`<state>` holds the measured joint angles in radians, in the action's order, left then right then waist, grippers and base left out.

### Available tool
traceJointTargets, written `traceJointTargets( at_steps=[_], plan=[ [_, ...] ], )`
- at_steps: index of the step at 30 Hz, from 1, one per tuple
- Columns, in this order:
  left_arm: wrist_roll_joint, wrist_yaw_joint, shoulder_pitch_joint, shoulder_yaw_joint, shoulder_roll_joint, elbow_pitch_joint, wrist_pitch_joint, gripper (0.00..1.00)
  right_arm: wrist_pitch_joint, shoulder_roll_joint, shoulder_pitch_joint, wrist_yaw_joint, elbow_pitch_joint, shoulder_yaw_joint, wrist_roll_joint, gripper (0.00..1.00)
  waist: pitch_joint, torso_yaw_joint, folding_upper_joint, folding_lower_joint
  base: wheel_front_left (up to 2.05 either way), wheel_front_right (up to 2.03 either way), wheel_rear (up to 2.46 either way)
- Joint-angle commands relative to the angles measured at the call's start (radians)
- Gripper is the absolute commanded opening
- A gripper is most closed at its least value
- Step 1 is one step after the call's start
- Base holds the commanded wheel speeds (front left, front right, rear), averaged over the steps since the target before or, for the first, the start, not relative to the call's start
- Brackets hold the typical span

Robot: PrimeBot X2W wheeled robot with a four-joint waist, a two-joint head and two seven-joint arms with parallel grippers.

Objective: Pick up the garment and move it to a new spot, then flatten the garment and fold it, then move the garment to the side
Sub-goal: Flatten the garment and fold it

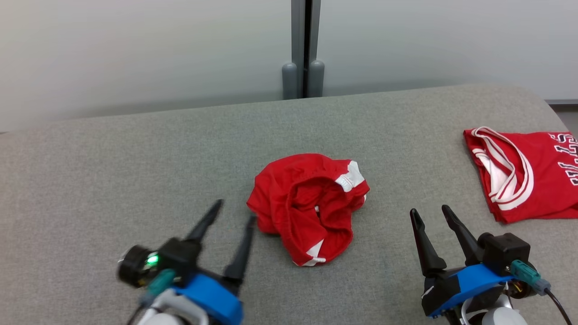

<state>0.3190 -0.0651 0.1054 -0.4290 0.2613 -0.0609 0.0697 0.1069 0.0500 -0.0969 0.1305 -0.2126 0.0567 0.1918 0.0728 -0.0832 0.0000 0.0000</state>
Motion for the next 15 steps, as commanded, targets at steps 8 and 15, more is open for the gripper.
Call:
traceJointTargets(
  at_steps=[8, 15],
  plan=[
    [0.033, -0.066, 0.203, -0.359, 0.022, -0.045, -0.182, 1.00, 0.018, 0.001, -0.036, 0.001, -0.013, 0.026, 0.022, 1.00, 0.048, -0.029, 0.0000, 0.0000, 0.00, 0.00, 0.00],
    [0.124, -0.064, 0.343, -0.547, 0.052, -0.202, -0.241, 1.00, 0.037, 0.001, -0.061, 0.001, -0.027, 0.038, 0.039, 1.00, 0.078, -0.059, 0.0000, 0.0000, 0.00, 0.00, 0.00]
  ],
)
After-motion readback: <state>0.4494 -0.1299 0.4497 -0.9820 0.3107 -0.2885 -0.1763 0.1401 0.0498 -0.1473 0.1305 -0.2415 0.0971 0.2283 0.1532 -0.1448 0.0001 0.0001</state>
